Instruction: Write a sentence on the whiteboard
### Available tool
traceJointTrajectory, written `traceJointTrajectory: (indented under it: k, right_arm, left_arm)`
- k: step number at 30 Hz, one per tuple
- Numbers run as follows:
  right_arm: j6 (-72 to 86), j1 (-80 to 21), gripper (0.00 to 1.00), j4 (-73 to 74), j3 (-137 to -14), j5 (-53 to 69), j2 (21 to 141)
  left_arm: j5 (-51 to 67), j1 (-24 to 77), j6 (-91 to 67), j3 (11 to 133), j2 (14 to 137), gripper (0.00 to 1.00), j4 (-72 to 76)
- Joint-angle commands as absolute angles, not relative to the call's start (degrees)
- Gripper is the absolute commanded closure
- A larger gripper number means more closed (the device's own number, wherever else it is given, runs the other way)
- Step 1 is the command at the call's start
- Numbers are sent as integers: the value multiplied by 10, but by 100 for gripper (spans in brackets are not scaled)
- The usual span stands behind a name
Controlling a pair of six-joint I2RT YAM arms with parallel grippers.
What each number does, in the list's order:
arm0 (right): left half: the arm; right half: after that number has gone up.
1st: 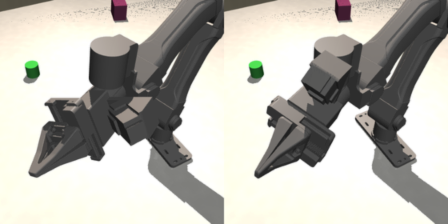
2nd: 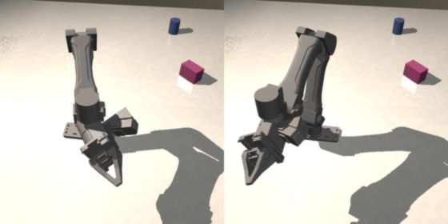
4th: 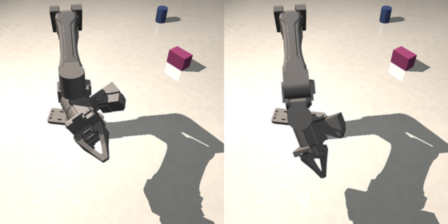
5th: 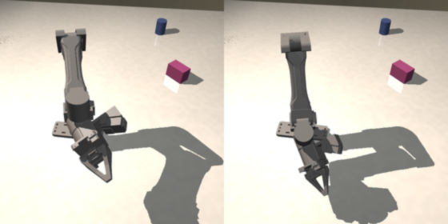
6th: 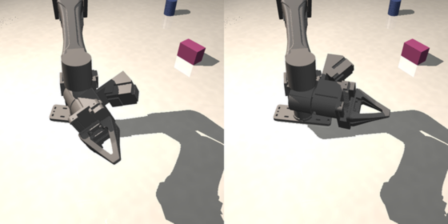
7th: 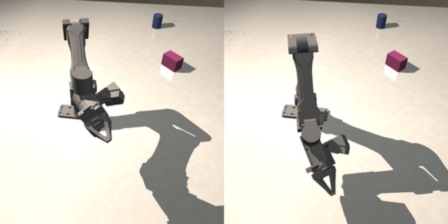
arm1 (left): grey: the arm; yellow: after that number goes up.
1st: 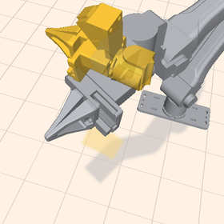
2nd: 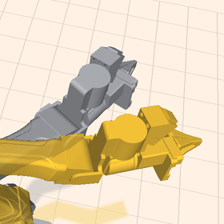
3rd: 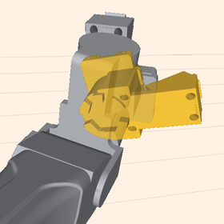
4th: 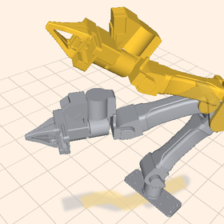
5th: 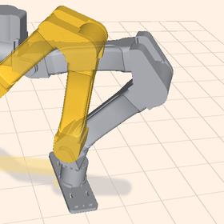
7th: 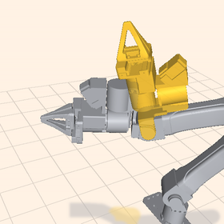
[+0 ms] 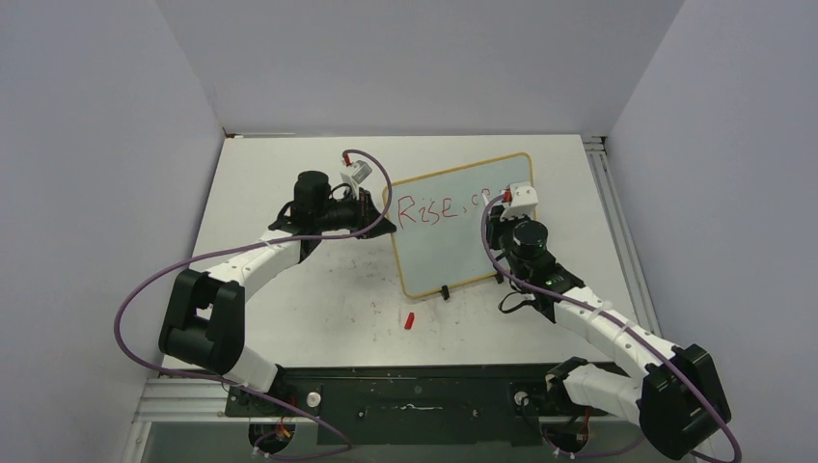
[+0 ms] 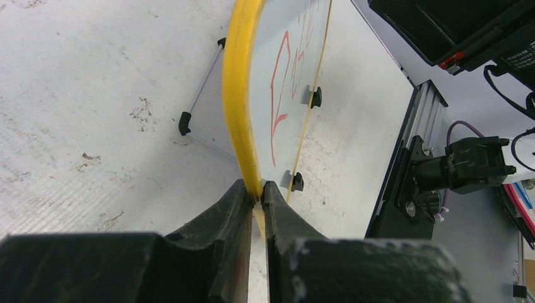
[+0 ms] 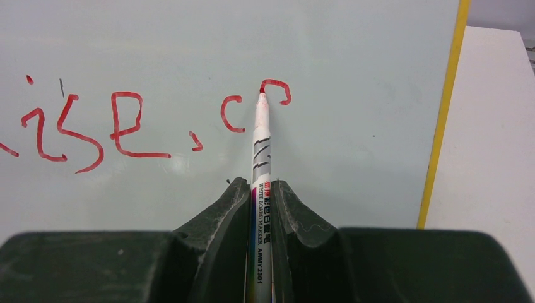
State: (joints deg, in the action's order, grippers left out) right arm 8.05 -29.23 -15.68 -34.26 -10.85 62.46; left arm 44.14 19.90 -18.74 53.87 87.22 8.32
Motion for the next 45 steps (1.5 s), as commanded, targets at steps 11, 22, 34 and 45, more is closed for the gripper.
traceJointTrajectory:
  k: [11,22,34,45]
  right_arm:
    - [104,-298,95,-135,-320,-139,586]
    - [86,-296,95,-150,-353,-153,606]
    - [75,-295,95,-155,-366,-148,593]
    - [69,-293,95,-144,-369,-165,590]
  left_arm:
    - [446,200,-171,563,853,100,89]
    - [446,200,-170,564,856,100,89]
    - [446,200,-168,565,856,100,87]
    - [446,201,-168,564,853,100,87]
